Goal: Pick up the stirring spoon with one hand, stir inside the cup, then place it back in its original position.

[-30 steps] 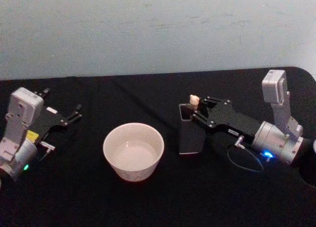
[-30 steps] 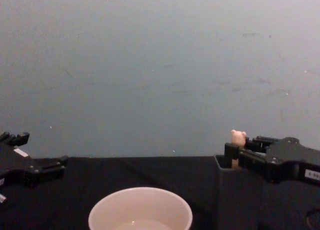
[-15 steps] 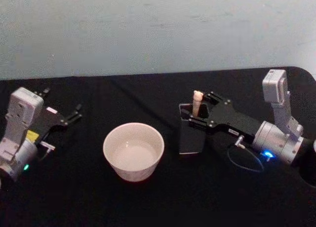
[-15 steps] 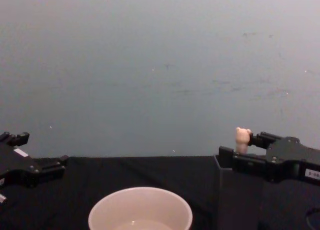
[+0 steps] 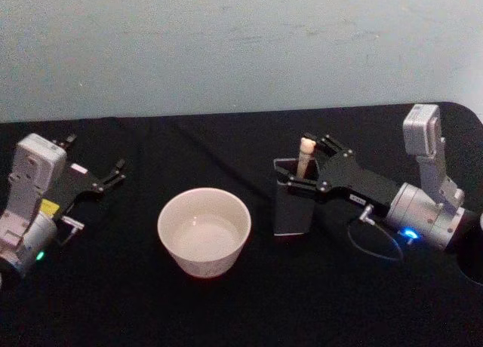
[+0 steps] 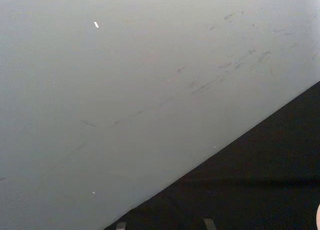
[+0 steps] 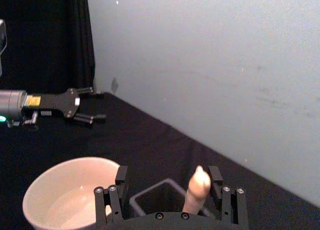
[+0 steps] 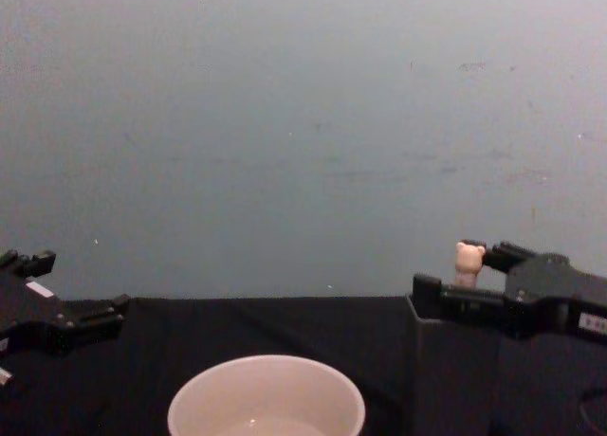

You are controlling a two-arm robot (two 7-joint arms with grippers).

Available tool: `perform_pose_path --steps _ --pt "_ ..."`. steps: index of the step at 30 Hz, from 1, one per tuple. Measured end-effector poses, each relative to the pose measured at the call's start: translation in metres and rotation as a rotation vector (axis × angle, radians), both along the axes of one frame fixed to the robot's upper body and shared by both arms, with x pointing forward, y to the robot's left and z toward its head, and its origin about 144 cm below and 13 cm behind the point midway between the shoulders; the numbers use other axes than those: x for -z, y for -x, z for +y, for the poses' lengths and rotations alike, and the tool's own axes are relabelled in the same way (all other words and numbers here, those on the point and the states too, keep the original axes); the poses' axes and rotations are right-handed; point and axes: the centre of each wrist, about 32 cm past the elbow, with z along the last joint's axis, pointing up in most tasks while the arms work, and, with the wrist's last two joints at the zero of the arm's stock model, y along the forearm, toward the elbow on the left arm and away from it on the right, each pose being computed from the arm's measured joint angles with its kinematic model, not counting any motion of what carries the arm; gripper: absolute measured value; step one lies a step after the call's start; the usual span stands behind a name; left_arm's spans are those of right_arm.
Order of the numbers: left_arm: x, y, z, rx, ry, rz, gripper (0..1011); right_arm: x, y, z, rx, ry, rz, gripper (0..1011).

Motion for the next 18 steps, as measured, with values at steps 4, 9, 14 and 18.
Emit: perform_pose_path --steps 4,9,14,18 --pt "0.0 0.0 0.0 0.0 0.0 0.0 1002 -0.007 0.0 0.0 0.013 -0.019 -0.039 1002" --pt "0.0 0.0 0.0 0.0 0.0 0.0 1001 -0.022 0.0 -0.002 0.066 -0.058 -0.12 1002" --pt "0.0 0.0 0.0 0.0 0.0 0.0 1001 -0.032 0.003 -0.008 0.191 -0.093 -0.184 1002" --pt "0.0 0.0 0.0 0.0 0.0 0.0 1001 -0.032 0.003 -0.012 0.311 -0.099 -0.194 1002"
